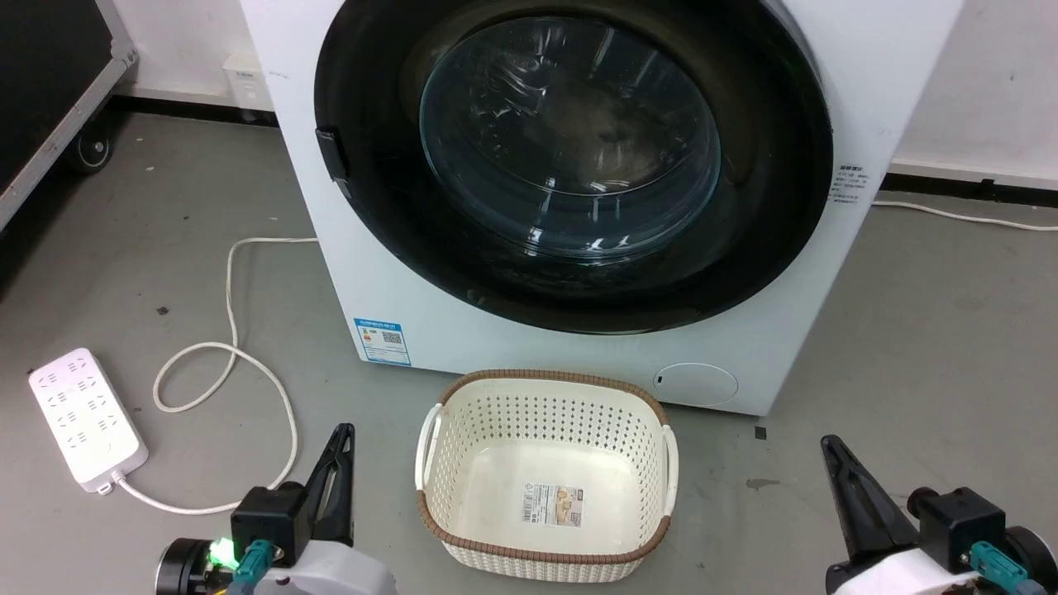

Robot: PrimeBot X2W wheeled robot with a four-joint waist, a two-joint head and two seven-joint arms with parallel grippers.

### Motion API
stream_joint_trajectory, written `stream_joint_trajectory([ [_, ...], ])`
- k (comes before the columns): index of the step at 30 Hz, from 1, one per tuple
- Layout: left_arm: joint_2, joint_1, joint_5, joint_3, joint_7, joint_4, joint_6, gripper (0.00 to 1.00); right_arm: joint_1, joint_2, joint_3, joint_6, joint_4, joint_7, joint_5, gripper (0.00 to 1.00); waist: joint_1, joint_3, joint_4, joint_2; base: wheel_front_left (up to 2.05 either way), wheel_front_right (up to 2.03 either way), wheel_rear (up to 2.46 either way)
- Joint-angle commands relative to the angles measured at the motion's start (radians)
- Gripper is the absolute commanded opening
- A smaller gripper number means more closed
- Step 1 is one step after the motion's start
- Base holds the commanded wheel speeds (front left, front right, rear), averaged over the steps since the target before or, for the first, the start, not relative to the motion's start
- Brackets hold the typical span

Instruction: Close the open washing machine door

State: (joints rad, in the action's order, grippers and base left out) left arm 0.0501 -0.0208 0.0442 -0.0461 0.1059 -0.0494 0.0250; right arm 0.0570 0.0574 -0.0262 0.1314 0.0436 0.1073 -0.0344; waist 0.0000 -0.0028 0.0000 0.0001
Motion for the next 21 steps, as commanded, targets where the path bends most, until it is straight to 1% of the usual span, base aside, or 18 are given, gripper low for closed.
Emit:
stream_joint_trajectory([
  [1, 0.0, 0.01, -0.008, 0.005, -0.003, 0.007, -0.004, 0.0, -0.017, -0.004, 0.002, 0.0, -0.01, -0.004, 0.006, 0.0, 0.0, 0.0, 0.0, -0.0001, 0.0, 0.0, 0.0],
  [21, 0.0, 0.014, -0.022, 0.021, -0.044, 0.024, -0.012, 0.0, -0.033, -0.005, 0.011, -0.001, -0.023, -0.045, 0.017, 0.0, 0.0, 0.001, 0.0, -0.0001, 0.0, 0.0, 0.0],
])
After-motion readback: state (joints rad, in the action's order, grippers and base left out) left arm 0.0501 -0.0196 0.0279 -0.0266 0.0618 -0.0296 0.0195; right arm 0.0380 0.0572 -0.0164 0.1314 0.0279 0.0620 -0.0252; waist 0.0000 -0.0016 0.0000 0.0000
